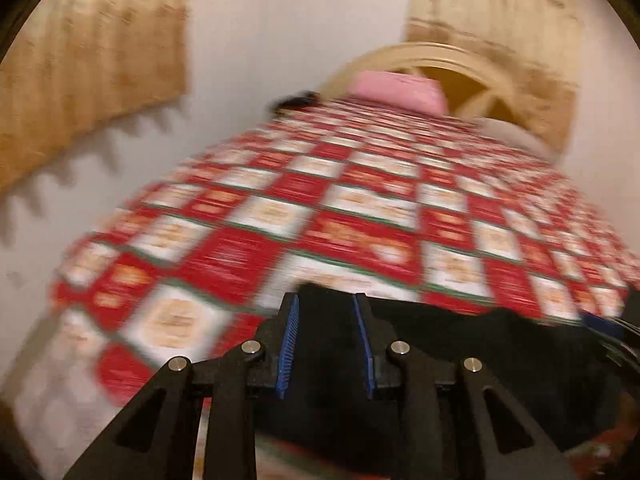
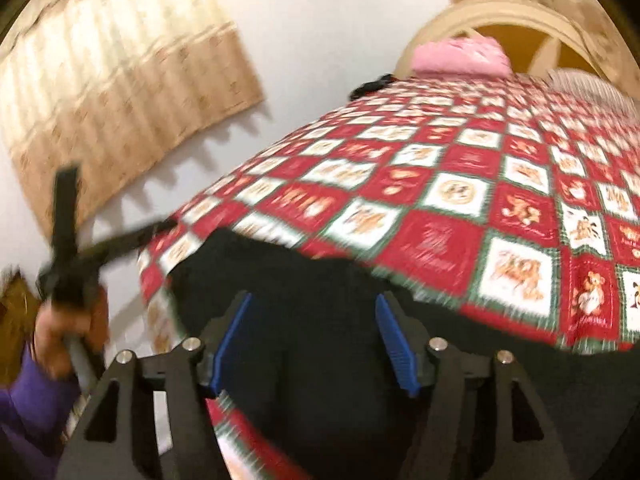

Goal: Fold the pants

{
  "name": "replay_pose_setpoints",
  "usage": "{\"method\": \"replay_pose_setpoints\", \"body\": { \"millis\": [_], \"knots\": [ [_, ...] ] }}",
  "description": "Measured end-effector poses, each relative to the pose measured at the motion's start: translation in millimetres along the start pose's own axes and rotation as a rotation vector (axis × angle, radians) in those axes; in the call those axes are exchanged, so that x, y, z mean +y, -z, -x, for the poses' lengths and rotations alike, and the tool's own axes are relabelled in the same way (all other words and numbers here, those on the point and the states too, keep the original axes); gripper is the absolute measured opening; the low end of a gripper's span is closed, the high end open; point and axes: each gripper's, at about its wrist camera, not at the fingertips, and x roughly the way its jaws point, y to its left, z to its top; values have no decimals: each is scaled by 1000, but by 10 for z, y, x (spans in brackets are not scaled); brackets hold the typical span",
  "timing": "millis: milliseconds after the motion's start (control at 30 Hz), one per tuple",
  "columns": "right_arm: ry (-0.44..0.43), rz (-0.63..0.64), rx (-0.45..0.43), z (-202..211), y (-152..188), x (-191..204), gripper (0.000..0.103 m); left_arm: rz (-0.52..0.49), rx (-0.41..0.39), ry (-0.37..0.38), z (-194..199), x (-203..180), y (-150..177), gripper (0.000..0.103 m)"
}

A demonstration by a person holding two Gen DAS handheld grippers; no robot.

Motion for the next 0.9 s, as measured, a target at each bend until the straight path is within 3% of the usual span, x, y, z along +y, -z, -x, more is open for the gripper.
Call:
{"method": "replay_pose_setpoints", "body": {
  "millis": [100, 233, 300, 400, 533, 600, 667, 733, 833, 900],
  "knots": [
    [-17, -59, 48, -233, -71, -232, 67, 7, 61, 114, -172, -210, 162, 29],
    [-110, -161, 192, -430, 89, -338, 67, 32, 158, 90, -390, -189, 476, 29],
    [-113, -139, 203, -338, 183, -239, 67, 55, 105, 127, -337, -94, 546, 29],
    [-146, -120, 255, -249, 262, -150, 68, 5, 97, 115, -336, -140, 562, 29],
    [-136, -157, 221, -303, 139, -238, 68, -19, 78, 75, -336, -217, 588, 29],
    [-134, -265, 158, -370, 107, -370, 68, -18, 73, 69, -340, -219, 600, 29],
    [-167, -352, 151, -509, 119, -409, 69, -23, 78, 75, -338, -203, 595, 29],
    [-163, -314, 160, -558, 100, -281, 71, -18, 85, 84, -307, -196, 603, 29],
    [-231, -270, 191, -606, 59, -93, 82, 3, 83, 110, -286, -161, 627, 29],
    [-203, -256, 180, -644, 9, -106, 82, -8, 81, 108, -292, -176, 629, 29]
  ]
}}
